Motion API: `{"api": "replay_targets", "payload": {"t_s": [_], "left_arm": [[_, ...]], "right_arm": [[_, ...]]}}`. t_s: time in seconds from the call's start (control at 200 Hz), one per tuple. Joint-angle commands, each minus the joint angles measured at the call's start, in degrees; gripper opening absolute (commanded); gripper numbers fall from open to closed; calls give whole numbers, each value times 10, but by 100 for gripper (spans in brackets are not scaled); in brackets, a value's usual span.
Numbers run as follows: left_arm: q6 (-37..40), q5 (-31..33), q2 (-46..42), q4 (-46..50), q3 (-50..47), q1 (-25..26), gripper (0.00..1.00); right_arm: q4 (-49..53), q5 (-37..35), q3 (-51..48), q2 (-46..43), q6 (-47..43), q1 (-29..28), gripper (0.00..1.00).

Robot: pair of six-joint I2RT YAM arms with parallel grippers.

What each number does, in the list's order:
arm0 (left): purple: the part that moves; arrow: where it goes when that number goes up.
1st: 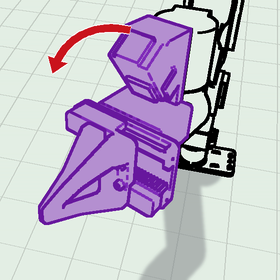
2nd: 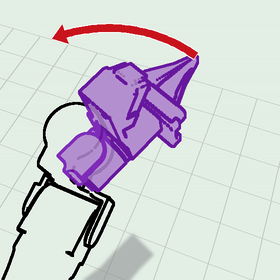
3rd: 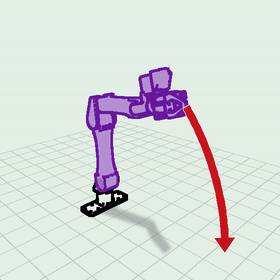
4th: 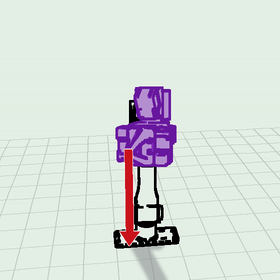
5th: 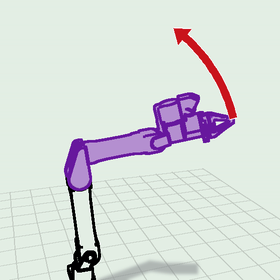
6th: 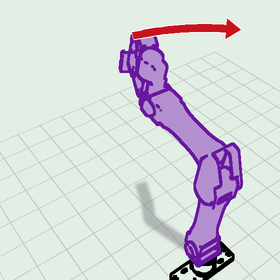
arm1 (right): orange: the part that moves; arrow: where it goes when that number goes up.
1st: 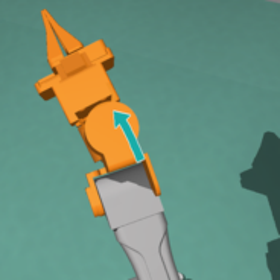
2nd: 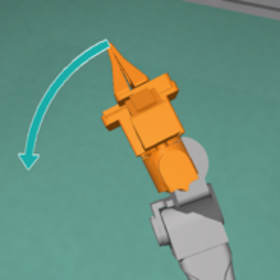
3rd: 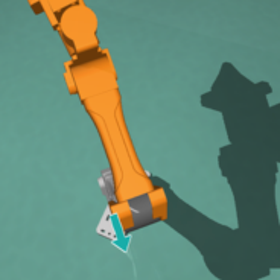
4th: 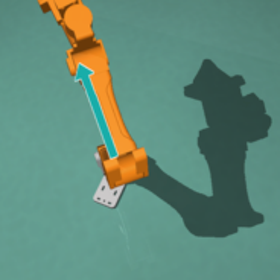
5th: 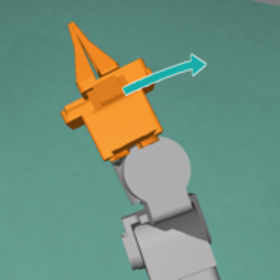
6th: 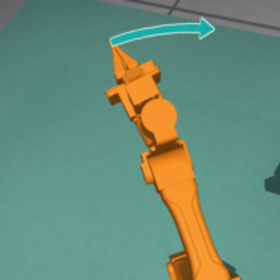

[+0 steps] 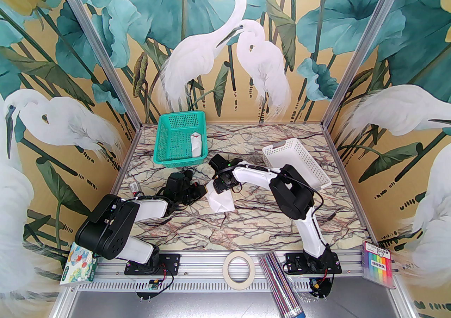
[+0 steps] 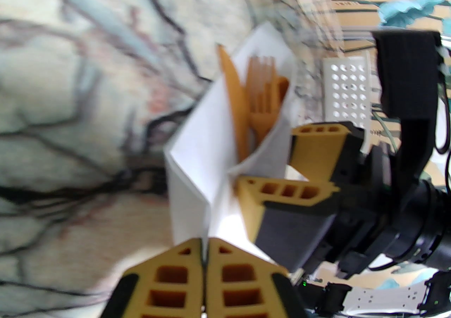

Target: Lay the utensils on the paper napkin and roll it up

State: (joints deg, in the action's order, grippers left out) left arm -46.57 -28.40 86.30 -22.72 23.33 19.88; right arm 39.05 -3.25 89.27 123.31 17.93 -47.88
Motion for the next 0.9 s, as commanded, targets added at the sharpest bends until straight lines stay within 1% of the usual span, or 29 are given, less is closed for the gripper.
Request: {"api": "replay_targets", "payload": {"t_s": [0.0, 0.18, 0.52, 0.695, 0.79, 0.895], "left_arm": [[-12, -33, 11, -30, 17, 14, 7], [-25, -22, 27, -39, 13, 20, 7], [-46, -36, 91, -93, 26, 34, 6], [-35, -15, 101, -52, 29, 35, 5], [-28, -3, 100, -29, 30, 35, 5], [-22, 7, 100, -12, 30, 35, 5]], "right_arm": [[18, 32, -25, 27, 8, -6, 61], [17, 32, -26, 28, 9, -6, 61], [16, 37, -23, 30, 9, -6, 61], [19, 61, -11, 16, 11, 4, 62], [16, 80, -5, -10, 13, 20, 63], [7, 106, -8, -49, 9, 36, 66]]}}
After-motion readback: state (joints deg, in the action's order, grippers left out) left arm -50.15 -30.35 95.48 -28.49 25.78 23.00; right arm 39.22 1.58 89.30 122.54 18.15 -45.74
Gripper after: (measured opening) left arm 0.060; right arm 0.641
